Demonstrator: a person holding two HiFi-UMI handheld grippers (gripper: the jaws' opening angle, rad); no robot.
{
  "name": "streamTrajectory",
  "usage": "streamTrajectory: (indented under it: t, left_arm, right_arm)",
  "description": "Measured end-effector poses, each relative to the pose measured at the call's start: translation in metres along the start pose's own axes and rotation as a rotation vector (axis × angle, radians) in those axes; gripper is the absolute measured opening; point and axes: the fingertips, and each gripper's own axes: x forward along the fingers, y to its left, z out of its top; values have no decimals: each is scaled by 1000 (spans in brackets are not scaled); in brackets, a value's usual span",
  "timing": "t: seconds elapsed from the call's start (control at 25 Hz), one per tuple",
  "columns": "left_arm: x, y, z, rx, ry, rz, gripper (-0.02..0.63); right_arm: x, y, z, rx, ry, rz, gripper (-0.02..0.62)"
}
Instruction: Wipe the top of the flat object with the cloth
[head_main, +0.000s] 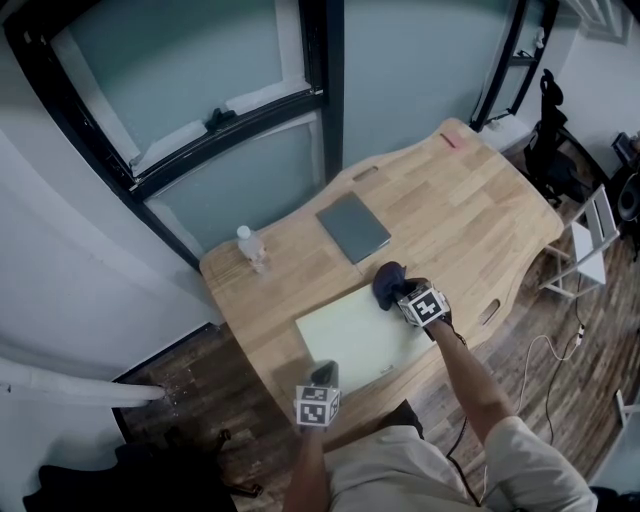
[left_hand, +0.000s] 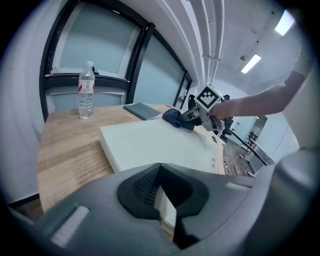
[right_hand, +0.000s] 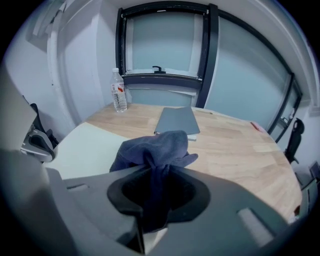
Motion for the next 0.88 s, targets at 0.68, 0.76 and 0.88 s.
streamTrajectory:
  t: [0.68, 0.76, 0.88]
  left_arm:
    - [-1, 2, 0, -10, -13, 18, 8]
    - [-1, 2, -1, -7, -10, 19, 8]
    - [-1, 1, 0, -7, -9, 17, 8]
  right_arm:
    - [-19, -17, -25, 1, 6, -44, 80]
    - [-24, -14, -30, -3, 6, -46, 80]
    - [-30, -11, -37, -28, 9, -47, 80]
